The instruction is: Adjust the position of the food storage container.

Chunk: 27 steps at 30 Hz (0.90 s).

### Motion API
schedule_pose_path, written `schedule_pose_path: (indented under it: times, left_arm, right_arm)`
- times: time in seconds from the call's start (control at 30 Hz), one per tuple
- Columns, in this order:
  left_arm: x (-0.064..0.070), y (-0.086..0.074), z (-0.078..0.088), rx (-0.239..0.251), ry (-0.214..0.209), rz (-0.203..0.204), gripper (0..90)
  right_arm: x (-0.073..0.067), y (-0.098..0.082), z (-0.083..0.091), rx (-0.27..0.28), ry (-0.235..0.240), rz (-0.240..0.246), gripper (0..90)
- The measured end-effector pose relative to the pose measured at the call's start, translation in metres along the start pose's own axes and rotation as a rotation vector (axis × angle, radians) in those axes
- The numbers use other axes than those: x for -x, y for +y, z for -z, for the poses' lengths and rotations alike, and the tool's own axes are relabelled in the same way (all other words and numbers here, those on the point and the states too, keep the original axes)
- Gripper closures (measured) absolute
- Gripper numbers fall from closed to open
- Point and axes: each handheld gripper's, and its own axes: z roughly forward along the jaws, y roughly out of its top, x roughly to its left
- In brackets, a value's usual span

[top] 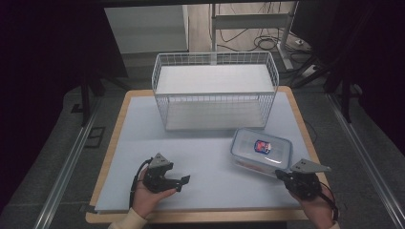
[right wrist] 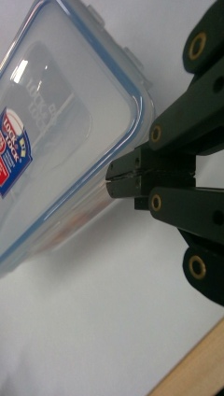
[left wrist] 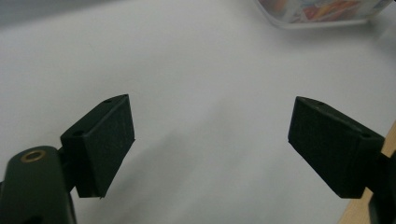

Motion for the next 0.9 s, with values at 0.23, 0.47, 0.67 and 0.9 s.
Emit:
schedule_pose_path:
  times: [0.23,0.47,0.67,0.9]
  left_arm:
    - [0.000,0.000,-0.001,-0.001,-0.003,0.002,14.3]
    - [-0.001,0.000,-0.001,0.001,0.000,0.006,14.3]
    - [-0.001,-0.001,-0.001,-0.002,0.004,0.005,14.3]
    - [-0.002,-0.001,0.000,-0.002,0.002,0.003,14.4]
  right_arm:
    - [0.012,0.001,-0.001,0.008,-0.021,-0.035,89.8]
    - [0.022,0.000,-0.001,0.021,-0.029,-0.069,89.8]
    - [0.025,-0.001,-0.002,0.033,-0.037,-0.086,89.8]
    - [0.026,-0.002,-0.003,0.035,-0.051,-0.108,89.8]
